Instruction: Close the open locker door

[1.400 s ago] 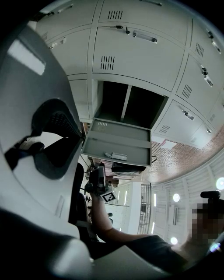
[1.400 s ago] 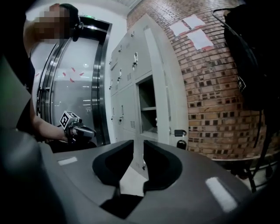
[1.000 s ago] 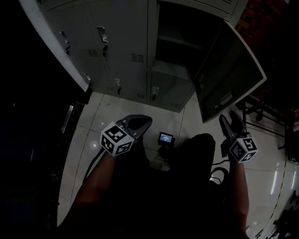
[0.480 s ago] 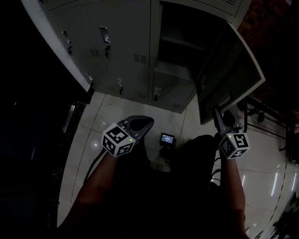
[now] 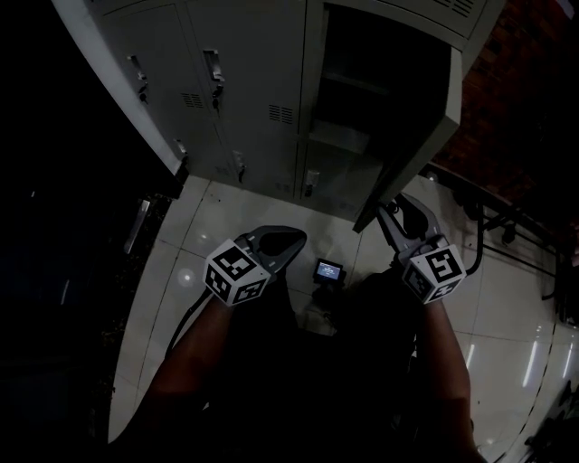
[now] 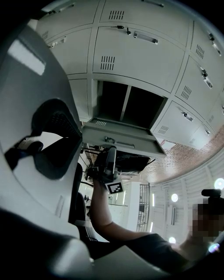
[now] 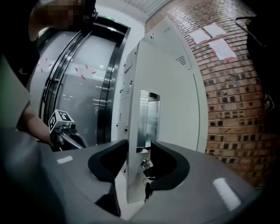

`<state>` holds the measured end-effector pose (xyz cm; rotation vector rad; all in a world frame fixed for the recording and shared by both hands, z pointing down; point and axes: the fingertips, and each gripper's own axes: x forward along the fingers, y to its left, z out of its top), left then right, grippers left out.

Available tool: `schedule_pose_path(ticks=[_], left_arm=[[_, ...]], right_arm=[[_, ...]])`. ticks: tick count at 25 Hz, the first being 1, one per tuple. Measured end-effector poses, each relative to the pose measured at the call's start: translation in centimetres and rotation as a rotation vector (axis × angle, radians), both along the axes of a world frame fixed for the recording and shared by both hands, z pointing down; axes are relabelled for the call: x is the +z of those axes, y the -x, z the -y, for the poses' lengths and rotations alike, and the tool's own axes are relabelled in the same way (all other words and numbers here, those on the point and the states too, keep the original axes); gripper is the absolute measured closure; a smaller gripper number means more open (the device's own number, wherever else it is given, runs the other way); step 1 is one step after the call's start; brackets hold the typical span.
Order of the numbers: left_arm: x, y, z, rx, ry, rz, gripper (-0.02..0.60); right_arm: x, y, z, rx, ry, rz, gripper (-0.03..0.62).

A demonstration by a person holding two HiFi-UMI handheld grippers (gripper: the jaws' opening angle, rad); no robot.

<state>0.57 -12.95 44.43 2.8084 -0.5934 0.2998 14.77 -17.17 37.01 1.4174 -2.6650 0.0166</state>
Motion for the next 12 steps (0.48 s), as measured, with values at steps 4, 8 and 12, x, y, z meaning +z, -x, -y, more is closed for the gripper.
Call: schedule_pose_path(ticks=[4, 8, 12], left_arm=[[-0.2, 0.0, 0.0, 0.0, 0.001, -0.008, 0.569], [-0.3, 0.1, 0.0, 0.001, 0.001, -0.017, 0.569], [-0.4, 0.4, -0.1, -0.002, 0.002, -0.024, 0.569]], right_arm=[[0.3, 2.4, 1.9, -0.04, 0.029, 0.024, 0.445], [0.6, 5.1, 3.8, -0.094, 0.05, -0.006, 0.534], [1.2, 7.5, 6.4, -0.117, 0.043, -0.073, 0.591]])
